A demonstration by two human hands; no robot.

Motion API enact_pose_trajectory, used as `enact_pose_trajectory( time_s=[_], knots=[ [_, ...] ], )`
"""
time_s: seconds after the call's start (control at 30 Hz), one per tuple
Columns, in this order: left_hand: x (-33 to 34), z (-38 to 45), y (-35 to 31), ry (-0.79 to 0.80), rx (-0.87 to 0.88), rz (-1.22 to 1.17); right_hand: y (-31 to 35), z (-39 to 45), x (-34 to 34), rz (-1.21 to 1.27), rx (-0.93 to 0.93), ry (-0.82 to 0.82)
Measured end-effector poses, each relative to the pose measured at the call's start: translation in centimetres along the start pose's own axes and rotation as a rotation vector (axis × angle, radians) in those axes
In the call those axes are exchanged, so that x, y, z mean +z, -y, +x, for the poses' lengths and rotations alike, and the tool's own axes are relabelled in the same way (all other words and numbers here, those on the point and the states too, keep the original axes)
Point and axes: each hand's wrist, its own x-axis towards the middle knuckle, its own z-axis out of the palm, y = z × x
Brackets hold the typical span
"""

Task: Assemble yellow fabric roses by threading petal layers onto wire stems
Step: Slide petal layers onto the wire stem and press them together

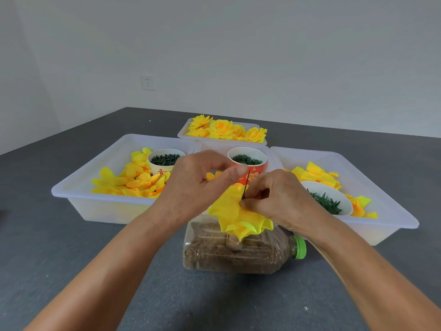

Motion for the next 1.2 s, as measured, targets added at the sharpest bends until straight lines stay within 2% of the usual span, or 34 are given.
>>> enact_pose_trajectory(
  time_s=[0.1, 0.17, 0.6, 0.8, 0.87, 1.0, 1.2],
  knots=[
    [0.3, 0.0, 0.2, 0.224, -0.065, 0.171, -0.1, 0.0, 0.0, 0.027, -0.019, -0.018],
    [0.6, -0.2, 0.7, 0.304, -0.094, 0.194, -0.2, -0.2, 0.0, 0.059, -0.033, -0.013],
    [1.0, -0.2, 1.8, 0.294, -0.116, 0.087, -1.3, -0.9, 0.4, 0.256, 0.086, -0.022],
    [1.2, -2.4, 1.6, 0.202, 0.006, 0.143, -1.0, -0.9, 0.3, 0.222, 0.071, -0.016],
    [1.2, -3.0, 1.4, 0.198, 0.12, 0.148, -1.0, -0.8, 0.3, 0.221, 0.069, -0.012],
    [1.6, -3.5, 1.7, 0.233, 0.364, 0.375, -1.0, -0.9, 0.2, 0.208, 0.069, 0.002],
    [2.3, -4.5, 2.4, 0.194, 0.343, 0.313, -0.8, -0.9, 0.1, 0.22, 0.073, 0.001]
  ],
)
